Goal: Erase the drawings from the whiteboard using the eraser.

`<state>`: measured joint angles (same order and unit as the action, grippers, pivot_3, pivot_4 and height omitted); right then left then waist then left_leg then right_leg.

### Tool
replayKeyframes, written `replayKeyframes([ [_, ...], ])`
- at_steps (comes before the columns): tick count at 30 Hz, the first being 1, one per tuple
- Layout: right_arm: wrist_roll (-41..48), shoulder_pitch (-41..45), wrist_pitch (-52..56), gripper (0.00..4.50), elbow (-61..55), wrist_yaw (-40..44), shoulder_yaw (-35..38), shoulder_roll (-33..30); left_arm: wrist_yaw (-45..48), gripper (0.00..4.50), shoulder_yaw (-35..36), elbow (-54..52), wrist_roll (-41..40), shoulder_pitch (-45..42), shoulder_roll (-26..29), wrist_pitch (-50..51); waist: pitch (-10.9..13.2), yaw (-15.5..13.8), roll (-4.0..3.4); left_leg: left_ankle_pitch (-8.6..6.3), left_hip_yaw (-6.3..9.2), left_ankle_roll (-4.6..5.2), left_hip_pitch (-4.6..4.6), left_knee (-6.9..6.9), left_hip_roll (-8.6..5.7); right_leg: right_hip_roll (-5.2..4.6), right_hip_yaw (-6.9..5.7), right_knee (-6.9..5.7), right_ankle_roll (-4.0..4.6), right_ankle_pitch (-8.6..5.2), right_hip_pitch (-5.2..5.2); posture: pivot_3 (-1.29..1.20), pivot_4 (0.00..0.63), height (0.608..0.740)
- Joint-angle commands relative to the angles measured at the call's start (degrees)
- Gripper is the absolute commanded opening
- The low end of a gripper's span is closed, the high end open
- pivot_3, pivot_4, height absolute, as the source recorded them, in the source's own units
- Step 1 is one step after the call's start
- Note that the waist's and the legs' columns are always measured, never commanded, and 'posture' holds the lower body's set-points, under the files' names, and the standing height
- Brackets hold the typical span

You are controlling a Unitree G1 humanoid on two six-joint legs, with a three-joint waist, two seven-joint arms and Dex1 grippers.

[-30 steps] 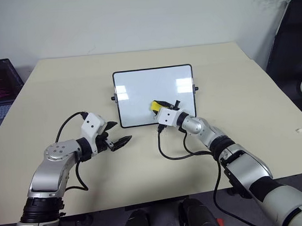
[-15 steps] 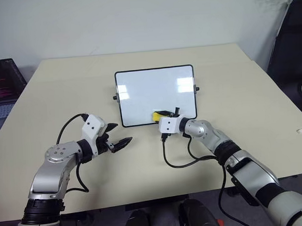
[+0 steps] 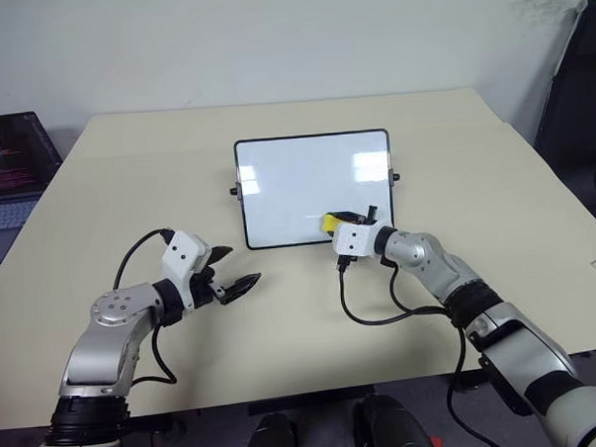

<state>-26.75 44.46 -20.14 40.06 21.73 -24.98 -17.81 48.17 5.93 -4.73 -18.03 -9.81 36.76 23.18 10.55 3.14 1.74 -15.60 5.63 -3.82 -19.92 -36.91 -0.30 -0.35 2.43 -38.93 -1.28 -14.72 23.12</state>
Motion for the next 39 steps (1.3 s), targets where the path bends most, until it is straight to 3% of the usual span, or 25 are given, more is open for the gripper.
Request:
replayKeyframes([
  [1, -1.07, -0.68, 4.18, 1.27, 1.02, 1.64, -1.01, 1.23, -0.25, 4.50, 0.42, -1.90, -0.76, -0.07, -0.20, -0.78, 0.00, 0.13, 0.00, 0.00, 0.00, 0.00, 0.00, 0.00, 0.00, 0.00, 0.01, 0.00, 0.00, 0.00, 0.00, 0.00, 0.150, 0.740],
  [12, -3.36, 4.13, 6.53, 1.27, 3.97, 0.43, -3.90, 8.95, -0.54, 4.50, 0.45, -2.37, -0.75, -0.36, -0.40, -0.32, 0.01, 1.69, -0.01, 0.00, -0.06, 0.00, 0.03, 0.06, 0.12, 0.07, 0.02, 0.00, 0.07, 0.03, 0.06, 0.00, 0.150, 0.740],
  [26, -3.63, 7.36, 7.93, 1.27, 7.55, -0.68, -4.05, 11.79, -0.76, 4.50, -0.13, -2.97, -0.86, -0.83, -0.70, 0.39, 0.03, 1.68, -0.04, 0.00, 0.02, 0.00, 0.02, 0.08, 0.14, 0.09, 0.01, 0.02, 0.08, 0.03, 0.08, 0.00, 0.150, 0.740],
  [39, -3.47, 2.50, 9.37, 1.27, 2.82, 1.57, -2.85, 2.70, -0.96, 4.50, -0.73, -2.49, -0.99, -1.25, -0.93, 0.14, 0.05, 0.00, -0.07, 0.00, 0.08, 0.00, -0.07, 0.07, 0.03, 0.06, -0.04, 0.10, 0.06, 0.02, 0.07, 0.00, 0.150, 0.740],
])
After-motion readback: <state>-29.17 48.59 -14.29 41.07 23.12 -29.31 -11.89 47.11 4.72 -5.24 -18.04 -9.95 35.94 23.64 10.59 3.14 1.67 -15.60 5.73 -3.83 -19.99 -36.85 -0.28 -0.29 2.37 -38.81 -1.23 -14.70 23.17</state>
